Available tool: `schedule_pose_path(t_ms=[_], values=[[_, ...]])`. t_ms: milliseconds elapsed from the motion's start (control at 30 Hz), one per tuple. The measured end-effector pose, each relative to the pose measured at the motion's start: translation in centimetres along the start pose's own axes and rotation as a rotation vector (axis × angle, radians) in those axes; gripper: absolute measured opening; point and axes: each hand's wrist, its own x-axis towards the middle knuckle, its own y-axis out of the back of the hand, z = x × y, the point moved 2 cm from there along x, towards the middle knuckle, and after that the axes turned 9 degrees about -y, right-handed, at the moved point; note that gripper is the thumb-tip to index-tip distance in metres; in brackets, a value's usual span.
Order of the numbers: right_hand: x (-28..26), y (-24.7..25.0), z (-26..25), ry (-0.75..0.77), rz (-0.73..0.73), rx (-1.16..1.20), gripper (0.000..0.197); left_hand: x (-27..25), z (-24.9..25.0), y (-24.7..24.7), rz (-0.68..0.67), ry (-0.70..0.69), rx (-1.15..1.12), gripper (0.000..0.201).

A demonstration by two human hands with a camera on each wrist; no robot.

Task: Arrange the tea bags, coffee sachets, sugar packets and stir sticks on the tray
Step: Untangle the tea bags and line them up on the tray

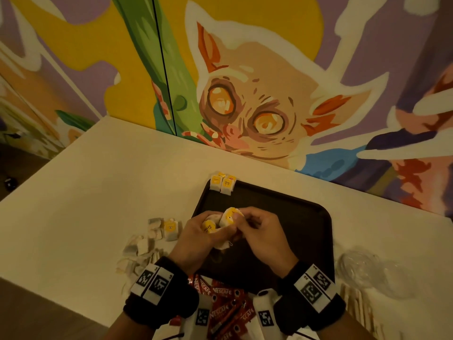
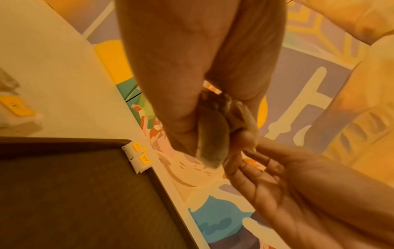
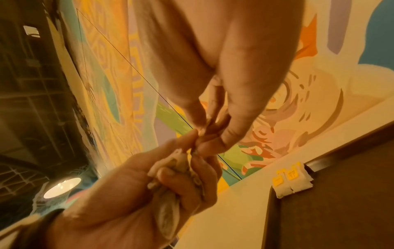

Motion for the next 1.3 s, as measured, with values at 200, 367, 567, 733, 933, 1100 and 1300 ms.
schedule_pose_path(t_ms=[200, 367, 567, 733, 933, 1100, 1300], values=[[-0.9, 1.4, -0.2, 0.029, 0.041, 0.077, 0.015, -0.5, -0.5, -0.2, -0.026, -0.054, 0.008, 0.025], [-0.7, 1.6, -0.8, 0.012, -0.001, 0.079, 0.017, 0.4, -0.1, 1.3, 0.101, -0.081, 0.090, 0.016], [-0.4, 0.2, -1.7, 0.044, -0.088, 0.108, 0.017, 1.4, 2.6, 2.5, -0.067, -0.218, 0.227, 0.026], [-0.2, -0.9, -2.3, 0.046, -0.124, 0.155, 0.018, 2.5, 3.8, 4.2, -0.165, -0.272, 0.392, 0.014], [0.3, -1.8, -2.4, -0.002, -0.137, 0.078, 0.013, 2.9, 4.6, 5.8, -0.237, -0.358, 0.523, 0.010], [0.2, -2.2, -2.7, 0.026, -0.162, 0.061, 0.013, 3.1, 4.5, 6.7, -0.279, -0.359, 0.576, 0.009], [-0.2, -1.5, -3.0, 0.066, -0.123, 0.051, 0.016, 3.4, 3.5, 7.1, -0.287, -0.361, 0.656, 0.009]])
